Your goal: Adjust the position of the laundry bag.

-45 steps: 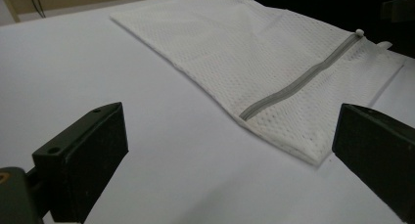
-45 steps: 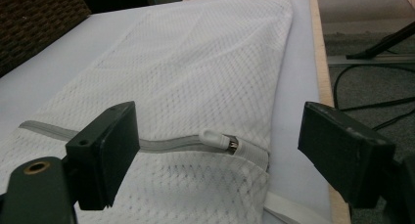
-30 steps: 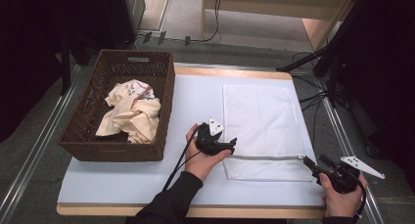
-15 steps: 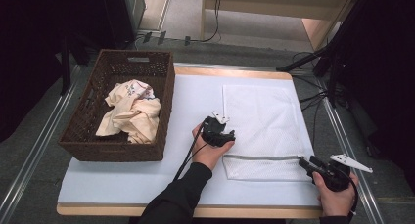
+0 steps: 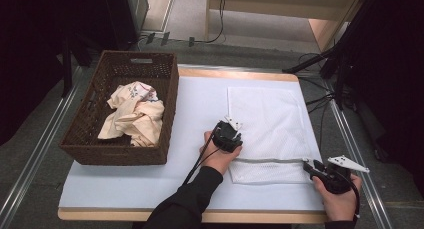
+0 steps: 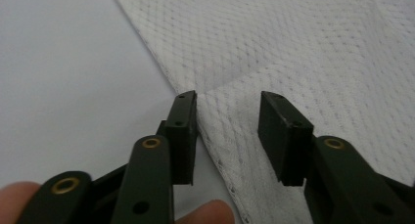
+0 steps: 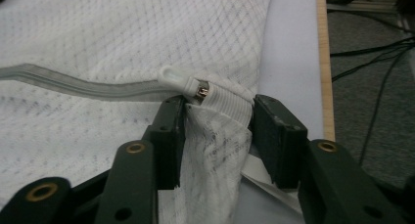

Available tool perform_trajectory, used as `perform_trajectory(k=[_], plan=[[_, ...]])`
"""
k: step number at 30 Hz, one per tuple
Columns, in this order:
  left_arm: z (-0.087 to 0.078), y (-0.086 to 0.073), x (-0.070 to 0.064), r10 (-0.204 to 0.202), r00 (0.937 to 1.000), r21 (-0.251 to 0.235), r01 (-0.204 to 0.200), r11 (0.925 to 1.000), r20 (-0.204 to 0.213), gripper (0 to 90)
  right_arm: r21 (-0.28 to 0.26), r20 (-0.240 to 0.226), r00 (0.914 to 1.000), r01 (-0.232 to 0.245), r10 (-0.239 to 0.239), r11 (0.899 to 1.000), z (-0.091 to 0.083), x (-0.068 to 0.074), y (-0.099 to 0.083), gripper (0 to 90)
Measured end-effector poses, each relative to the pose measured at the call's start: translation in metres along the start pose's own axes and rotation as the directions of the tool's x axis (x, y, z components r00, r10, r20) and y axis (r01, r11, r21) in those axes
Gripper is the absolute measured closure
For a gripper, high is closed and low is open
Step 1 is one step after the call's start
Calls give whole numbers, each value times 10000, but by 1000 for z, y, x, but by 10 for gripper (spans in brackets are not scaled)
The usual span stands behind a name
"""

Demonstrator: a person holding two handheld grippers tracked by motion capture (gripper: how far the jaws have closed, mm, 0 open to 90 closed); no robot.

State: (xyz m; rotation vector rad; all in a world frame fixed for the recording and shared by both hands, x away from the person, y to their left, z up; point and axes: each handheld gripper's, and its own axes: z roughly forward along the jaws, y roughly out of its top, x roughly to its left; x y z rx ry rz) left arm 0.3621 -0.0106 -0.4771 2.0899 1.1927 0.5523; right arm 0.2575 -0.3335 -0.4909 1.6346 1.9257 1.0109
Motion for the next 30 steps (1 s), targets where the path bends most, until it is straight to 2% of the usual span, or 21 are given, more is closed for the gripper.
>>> perform_trajectory(k=[4, 5, 7, 11, 15, 24, 30], plan=[[0, 0, -3, 64, 9997, -73, -63, 10000, 216, 769, 38, 516, 9984, 217, -218, 9998, 1, 4, 0, 647], [0, -1, -3, 8, 9996, -144, -4, 9999, 276, 835, 27, 560, 9982, 191, -192, 9998, 1, 4, 0, 665], [1, 0, -1, -119, 9992, -132, 124, 9998, 380, 889, 16, 574, 9983, 44, -45, 10000, 0, 3, 0, 696], [1, 0, 1, -107, 9987, -100, 112, 9999, 493, 899, -60, 603, 9978, -256, 259, 9997, 0, 0, 0, 794], [1, 1, 2, -194, 9984, -94, 199, 9998, 522, 900, -113, 380, 9993, -48, 52, 9999, -1, 0, 0, 863], [-5, -3, 11, -609, 9968, -210, 621, 9979, 516, 900, -215, 132, 9999, -64, 66, 9997, -2, 3, 0, 868], [-10, -7, 18, -755, 9956, -327, 774, 9965, 553, 900, -269, -97, 9999, -60, 58, 9996, -2, 11, -1, 868]])
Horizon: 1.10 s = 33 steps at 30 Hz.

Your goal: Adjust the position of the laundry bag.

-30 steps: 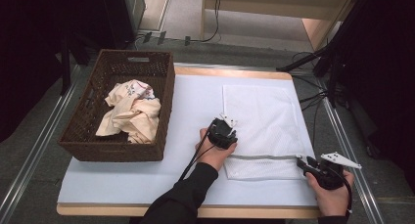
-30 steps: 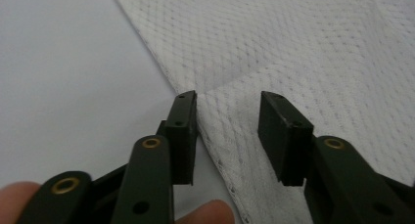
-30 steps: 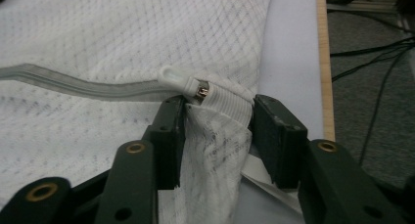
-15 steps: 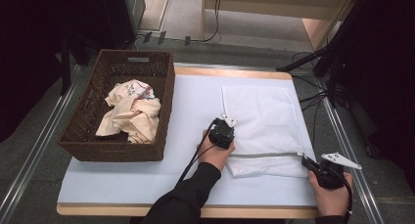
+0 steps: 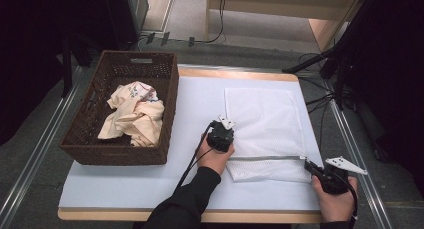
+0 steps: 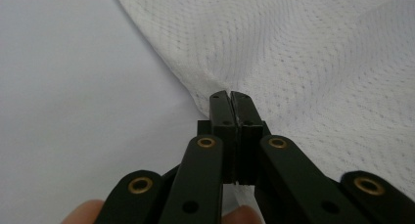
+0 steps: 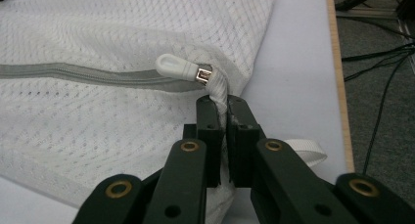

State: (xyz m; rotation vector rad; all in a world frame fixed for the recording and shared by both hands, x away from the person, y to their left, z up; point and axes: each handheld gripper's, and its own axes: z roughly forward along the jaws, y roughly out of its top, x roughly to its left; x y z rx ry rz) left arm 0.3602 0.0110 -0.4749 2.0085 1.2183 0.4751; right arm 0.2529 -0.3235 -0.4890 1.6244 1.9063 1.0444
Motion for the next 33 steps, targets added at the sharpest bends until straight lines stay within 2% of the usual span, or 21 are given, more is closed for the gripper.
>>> perform_trajectory(k=[9, 13, 15, 20, 21, 23, 25, 29, 33], plan=[[-9, -7, 14, -208, 9998, -120, 207, 9997, -67, 900, -44, -407, 9992, 44, -46, 10000, 3, 12, 1, 867], [-14, -10, 19, -279, 9995, -189, 276, 9994, -142, 900, -89, -538, 9981, 286, -290, 9996, 4, 20, 1, 867], [-15, -12, 22, -443, 9989, -314, 439, 9985, -133, 900, -124, -679, 9975, 197, -205, 9997, 5, 23, 1, 867], [-16, -10, 26, -701, 9975, -526, 701, 9962, 12, 900, -116, -641, 9979, -16, 9, 9999, 8, 29, 2, 867], [-17, -10, 29, -765, 9971, -541, 765, 9956, 14, 900, -85, -687, 9976, -127, 120, 9999, 8, 30, 2, 867], [-20, -12, 38, -1180, 9930, -527, 1184, 9916, 90, 900, -28, -586, 9983, 14, -15, 10000, 8, 34, 1, 867], [-23, -15, 45, -1411, 9899, -488, 1415, 9887, 107, 900, -45, -585, 9983, 19, -22, 10000, 8, 38, 0, 866], [-31, -20, 55, -1371, 9905, -427, 1368, 9897, -55, 900, -12, -776, 9970, -67, 66, 10000, 8, 46, -1, 866], [-37, -25, 62, -1482, 9889, -481, 1474, 9879, -131, 900, -27, -834, 9965, 37, -39, 10000, 11, 56, -1, 865]])
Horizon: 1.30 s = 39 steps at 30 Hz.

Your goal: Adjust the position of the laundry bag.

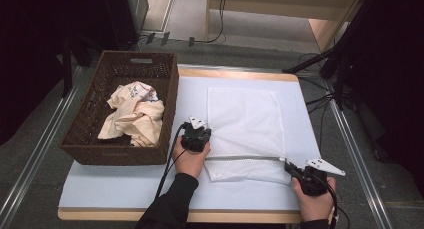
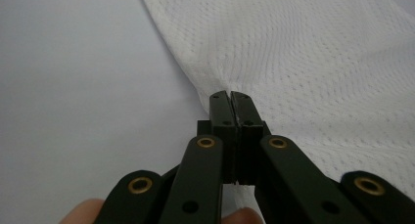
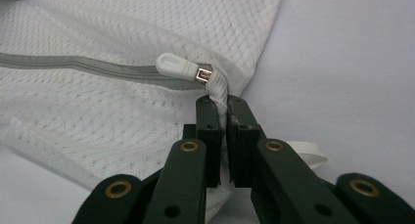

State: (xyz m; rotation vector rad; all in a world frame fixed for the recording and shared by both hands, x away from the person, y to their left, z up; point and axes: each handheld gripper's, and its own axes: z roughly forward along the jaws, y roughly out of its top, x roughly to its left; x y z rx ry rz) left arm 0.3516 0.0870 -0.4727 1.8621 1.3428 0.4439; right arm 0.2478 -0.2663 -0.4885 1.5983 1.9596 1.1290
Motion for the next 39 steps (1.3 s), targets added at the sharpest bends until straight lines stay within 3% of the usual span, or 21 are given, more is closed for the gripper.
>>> perform_trajectory(k=[10, 18, 24, 27, 29, 33, 39], plan=[[-9, -3, 15, -78, 9993, 76, 81, 9999, -377, 900, -17, -645, 9977, -193, 191, 9998, 4, 12, 0, 865], [-9, -3, 14, -11, 9967, 213, 28, 9998, -816, 900, 5, -680, 9977, -33, 34, 10000, 5, 20, -2, 865], [-9, -3, 14, -90, 9909, 307, 133, 9994, -1339, 898, 97, -855, 9962, 165, -156, 9998, 6, 26, -3, 864], [-9, -5, 12, 152, 9791, 432, -65, 9990, -2029, 898, 140, -939, 9950, 339, -324, 9993, 7, 33, -3, 864], [-9, -4, 13, 40, 9696, 422, 65, 9991, -2447, 896, 182, -1112, 9930, 420, -398, 9989, 9, 36, -2, 864], [-7, -3, 12, 192, 9577, 455, -64, 9989, -2871, 896, 301, -1139, 9906, 790, -751, 9964, 12, 43, -2, 864], [-4, 1, 13, 240, 9493, 533, -76, 9985, -3134, 896, 292, -1216, 9884, 955, -913, 9950, 15, 47, -1, 864]])
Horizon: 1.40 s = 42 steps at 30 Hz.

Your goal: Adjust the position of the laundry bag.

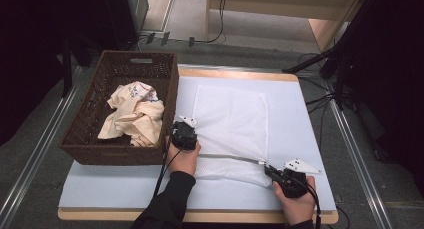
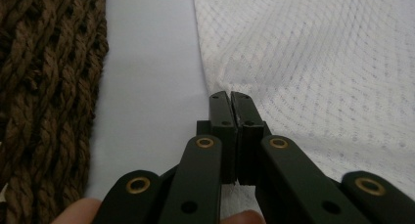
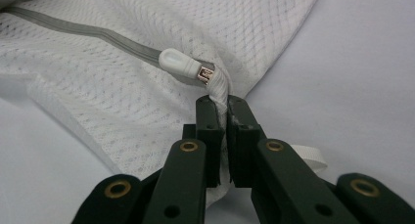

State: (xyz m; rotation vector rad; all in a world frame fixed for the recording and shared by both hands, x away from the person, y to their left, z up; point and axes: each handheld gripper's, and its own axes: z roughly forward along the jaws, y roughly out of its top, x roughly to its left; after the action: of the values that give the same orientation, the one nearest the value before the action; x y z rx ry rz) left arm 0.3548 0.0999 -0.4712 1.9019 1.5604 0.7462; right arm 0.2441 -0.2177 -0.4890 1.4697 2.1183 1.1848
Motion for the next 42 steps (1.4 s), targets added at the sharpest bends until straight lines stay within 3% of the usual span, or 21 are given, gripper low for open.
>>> perform_trajectory(k=[6, 10, 13, 17, 20, 21, 23, 24, 25, 29, 36, 42], plan=[[-5, -6, 1, 98, 9999, -88, -98, 9999, -25, 897, 55, -29, 9999, -147, 147, 9999, 0, -5, 2, 863], [-7, -8, 2, 118, 9994, -162, -113, 9998, 317, 882, 70, 135, 9999, -51, 50, 10000, -1, -7, 2, 858], [-10, -8, 0, 71, 9957, -202, -53, 9998, 927, 697, 27, 193, 9997, -124, 124, 9999, -3, -11, 1, 778], [-19, -7, -1, 300, 9851, -480, -221, 9986, 1691, 554, -294, -176, 9991, -394, 389, 9988, -8, -18, 0, 527], [-29, -6, -3, 433, 9774, -811, -270, 9963, 2069, 509, -317, -230, 9989, -418, 411, 9986, -10, -20, -1, 434], [-29, -6, -3, 433, 9774, -811, -270, 9963, 2069, 505, -317, -230, 9989, -418, 411, 9986, -10, -20, -1, 434], [-38, -6, -5, 579, 9685, -1100, -319, 9934, 2420, 493, -351, -309, 9984, -492, 481, 9982, -11, -22, 0, 393], [-38, -6, -5, 579, 9685, -1100, -319, 9934, 2420, 492, -351, -309, 9984, -492, 481, 9982, -11, -22, 0, 393], [-41, -6, -7, 683, 9636, -1226, -373, 9917, 2587, 491, -346, -354, 9986, -404, 392, 9986, -10, -22, 0, 372], [-46, -8, -12, 881, 9545, -1343, -513, 9896, 2850, 489, -288, -333, 9991, -282, 273, 9992, -11, -20, 0, 340], [-54, -10, -17, 1105, 9442, -1481, -668, 9867, 3103, 490, -167, -384, 9987, -345, 339, 9993, -11, -19, 0, 316], [-57, -15, -29, 1454, 9250, -1518, -970, 9836, 3510, 490, -103, -403, 9987, -326, 321, 9994, -11, -19, -1, 300]])
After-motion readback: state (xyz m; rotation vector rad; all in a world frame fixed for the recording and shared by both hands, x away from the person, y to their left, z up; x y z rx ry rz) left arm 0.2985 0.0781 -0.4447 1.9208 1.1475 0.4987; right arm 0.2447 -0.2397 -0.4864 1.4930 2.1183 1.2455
